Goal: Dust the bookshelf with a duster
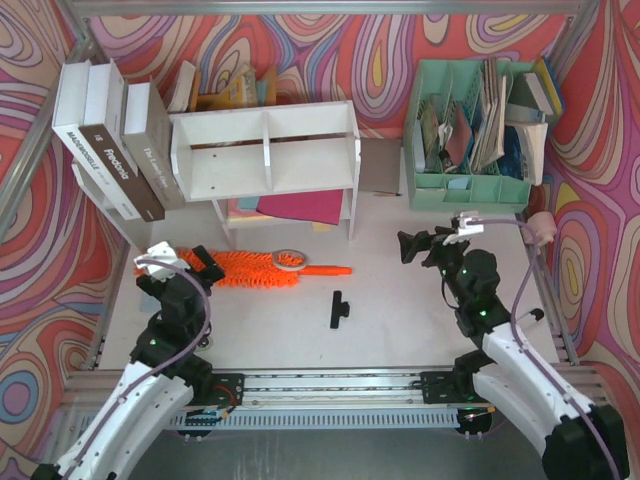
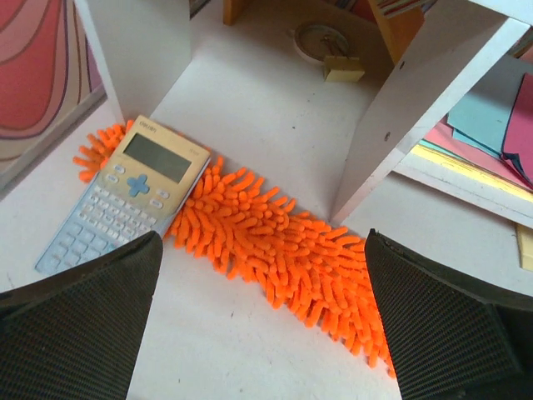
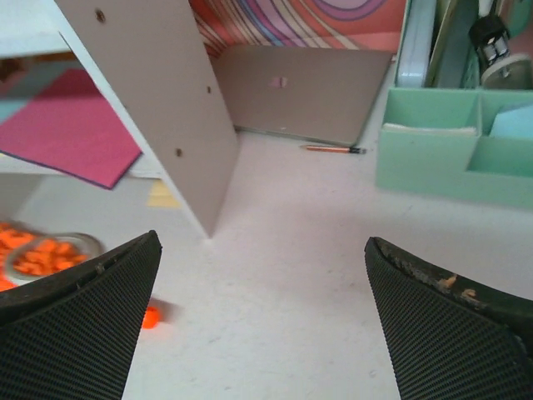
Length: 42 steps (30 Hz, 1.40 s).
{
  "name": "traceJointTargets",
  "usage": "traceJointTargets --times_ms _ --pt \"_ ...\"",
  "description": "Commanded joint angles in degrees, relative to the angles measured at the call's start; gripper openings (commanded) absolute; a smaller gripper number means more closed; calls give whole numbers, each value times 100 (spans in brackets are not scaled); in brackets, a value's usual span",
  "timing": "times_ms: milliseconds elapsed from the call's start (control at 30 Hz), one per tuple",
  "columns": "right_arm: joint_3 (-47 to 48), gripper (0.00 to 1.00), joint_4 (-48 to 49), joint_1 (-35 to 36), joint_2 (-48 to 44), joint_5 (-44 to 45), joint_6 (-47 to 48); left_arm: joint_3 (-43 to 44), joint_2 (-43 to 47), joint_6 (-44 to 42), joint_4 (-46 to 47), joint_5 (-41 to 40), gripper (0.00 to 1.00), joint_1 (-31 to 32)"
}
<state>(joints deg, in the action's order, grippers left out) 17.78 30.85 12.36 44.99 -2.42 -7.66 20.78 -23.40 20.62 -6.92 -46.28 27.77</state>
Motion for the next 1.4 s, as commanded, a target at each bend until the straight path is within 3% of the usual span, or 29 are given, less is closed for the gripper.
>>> traceJointTargets --times_ms 0,67,167,333,567,800,1067,1367 --pt "461 99 -2021 12 -569 426 -1863 416 285 1030 -1872 72 98 33" --pt "462 99 -2213 13 -672 396 -2125 543 312 1313 -2151 71 98 29" --pt "560 99 -2352 12 -551 -275 -1765 761 265 2009 -2683 -26 98 35" --pt "816 99 -2493 314 -4 -1389 -1165 824 159 2344 -3000 350 98 36" --pt "1204 99 -2479 1766 584 -954 -537 1110 -91 2990 -3694 382 98 25" --pt "1984 91 -2275 3273 1940 -67 131 998 -22 2510 -3367 747 98 21" --pt "3003 80 -1782 4011 3540 296 510 717 208 2326 -3249 802 98 20" --pt "3834 66 -1573 4152 4803 701 849 528 525 2176 -3102 931 98 25"
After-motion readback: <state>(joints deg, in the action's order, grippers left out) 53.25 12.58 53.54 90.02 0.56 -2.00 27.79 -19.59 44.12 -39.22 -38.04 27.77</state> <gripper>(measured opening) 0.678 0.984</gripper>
